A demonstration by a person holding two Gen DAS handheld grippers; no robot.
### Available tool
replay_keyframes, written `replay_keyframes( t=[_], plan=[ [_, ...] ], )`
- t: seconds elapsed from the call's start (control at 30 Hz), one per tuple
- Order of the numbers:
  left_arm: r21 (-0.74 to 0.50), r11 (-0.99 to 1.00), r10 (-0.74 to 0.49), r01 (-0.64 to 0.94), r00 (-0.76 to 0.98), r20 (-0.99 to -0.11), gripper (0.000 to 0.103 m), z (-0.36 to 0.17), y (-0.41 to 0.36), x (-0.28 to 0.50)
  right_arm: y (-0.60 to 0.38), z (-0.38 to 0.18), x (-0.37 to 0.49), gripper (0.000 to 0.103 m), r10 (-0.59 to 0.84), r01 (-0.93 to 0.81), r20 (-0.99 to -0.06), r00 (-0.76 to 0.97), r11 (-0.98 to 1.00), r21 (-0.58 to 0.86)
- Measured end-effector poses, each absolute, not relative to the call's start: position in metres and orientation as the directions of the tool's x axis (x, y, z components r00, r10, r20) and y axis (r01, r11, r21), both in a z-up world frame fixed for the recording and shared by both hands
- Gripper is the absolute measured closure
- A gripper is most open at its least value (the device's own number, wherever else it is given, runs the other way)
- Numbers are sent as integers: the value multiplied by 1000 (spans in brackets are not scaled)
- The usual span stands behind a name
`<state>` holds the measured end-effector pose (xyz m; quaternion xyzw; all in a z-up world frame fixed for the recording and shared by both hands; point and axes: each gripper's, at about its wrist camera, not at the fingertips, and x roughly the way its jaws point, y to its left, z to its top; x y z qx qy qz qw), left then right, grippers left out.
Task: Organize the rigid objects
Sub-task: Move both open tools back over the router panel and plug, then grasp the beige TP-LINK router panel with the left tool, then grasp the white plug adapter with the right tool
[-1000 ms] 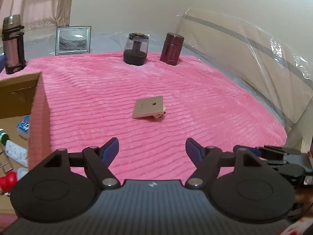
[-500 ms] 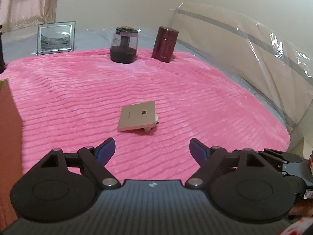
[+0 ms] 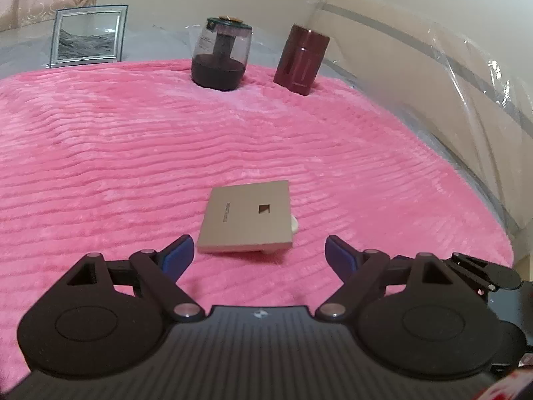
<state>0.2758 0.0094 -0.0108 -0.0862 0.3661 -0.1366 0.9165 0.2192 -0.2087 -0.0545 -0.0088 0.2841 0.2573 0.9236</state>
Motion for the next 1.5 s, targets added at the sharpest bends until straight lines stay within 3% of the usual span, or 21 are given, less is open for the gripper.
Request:
replay_keyframes(
  t=[0.27,0.6,0.83,1.17,1.5],
  plan=[
    [-251,948,-315,194,671,-671,20,-38,7,314,-196,-72,252,43,497,-532,-531,686,841,101],
    [-325,922,-382,211,634,-672,20,-57,10,344,-185,-85,273,43,502,-542,-540,675,835,98],
    [-340,914,-399,220,632,-664,28,-57,10,349,-181,-90,276,43,500,-543,-549,670,834,97],
    [-366,901,-427,232,613,-664,14,-66,16,357,-176,-91,280,43,500,-543,-547,671,834,97],
    [-404,897,-409,177,677,-612,18,-53,33,340,-170,-95,285,43,501,-549,-549,669,831,89]
  ],
)
